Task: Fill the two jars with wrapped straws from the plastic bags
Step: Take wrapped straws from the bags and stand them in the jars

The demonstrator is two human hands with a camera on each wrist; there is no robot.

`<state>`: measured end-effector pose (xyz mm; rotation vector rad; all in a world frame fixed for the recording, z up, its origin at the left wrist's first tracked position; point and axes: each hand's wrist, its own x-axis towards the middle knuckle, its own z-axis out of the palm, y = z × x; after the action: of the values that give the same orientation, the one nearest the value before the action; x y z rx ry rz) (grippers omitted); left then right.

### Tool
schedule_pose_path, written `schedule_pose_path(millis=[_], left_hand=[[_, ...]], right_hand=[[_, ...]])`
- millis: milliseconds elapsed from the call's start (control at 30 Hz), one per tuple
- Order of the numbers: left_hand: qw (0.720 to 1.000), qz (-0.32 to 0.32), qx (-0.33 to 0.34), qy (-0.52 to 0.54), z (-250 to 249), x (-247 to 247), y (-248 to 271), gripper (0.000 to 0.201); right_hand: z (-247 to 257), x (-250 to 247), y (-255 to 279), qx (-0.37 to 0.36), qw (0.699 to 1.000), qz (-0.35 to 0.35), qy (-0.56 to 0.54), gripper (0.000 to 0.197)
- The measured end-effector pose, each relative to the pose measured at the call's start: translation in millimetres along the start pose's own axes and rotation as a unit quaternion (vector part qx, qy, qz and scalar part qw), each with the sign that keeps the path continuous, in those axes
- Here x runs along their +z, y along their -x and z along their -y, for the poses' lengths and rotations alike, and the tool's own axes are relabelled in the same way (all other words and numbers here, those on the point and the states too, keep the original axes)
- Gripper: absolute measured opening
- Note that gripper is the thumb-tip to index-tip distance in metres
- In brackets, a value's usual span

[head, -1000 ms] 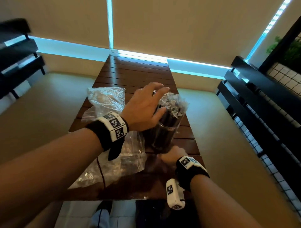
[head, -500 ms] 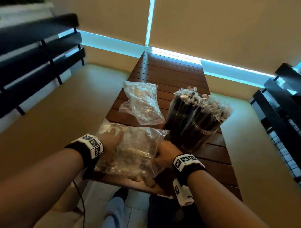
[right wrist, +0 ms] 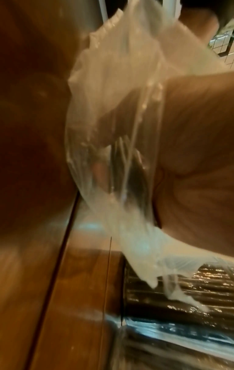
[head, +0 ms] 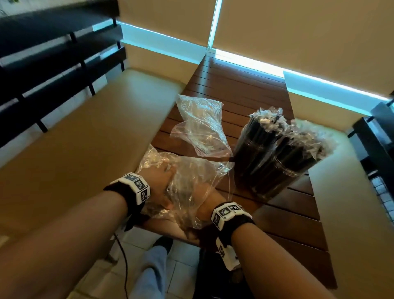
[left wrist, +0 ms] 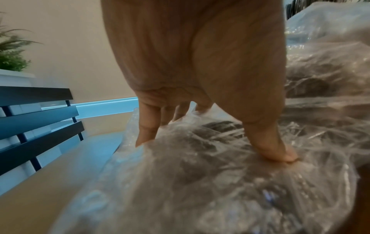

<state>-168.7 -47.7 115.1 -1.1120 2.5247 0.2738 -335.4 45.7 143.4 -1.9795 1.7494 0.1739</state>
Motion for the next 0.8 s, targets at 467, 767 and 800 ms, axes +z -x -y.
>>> schedule_pose_path(millis=[467,767,800], left_hand=[[1.000,0.016,-0.017,0.014,7.2,5.3,-4.1,0.139],[0.995,0.070,-0.068,0.016,-8.2,17.5,-11.2,0.116],[0.994,0.071,-0.073,0.025,-9.0,17.4,-12.5,0.116]], right_hand=[[-15.1,-17.0,17.4,0.060,0.991,0.012,0.122,0.029],[-28.8,-102.2,81.9,0.156,0.966,-0.003,0.208,0.025],[-28.3,-110.8,88.8,0.171,0.962,-0.005,0.211,0.025]])
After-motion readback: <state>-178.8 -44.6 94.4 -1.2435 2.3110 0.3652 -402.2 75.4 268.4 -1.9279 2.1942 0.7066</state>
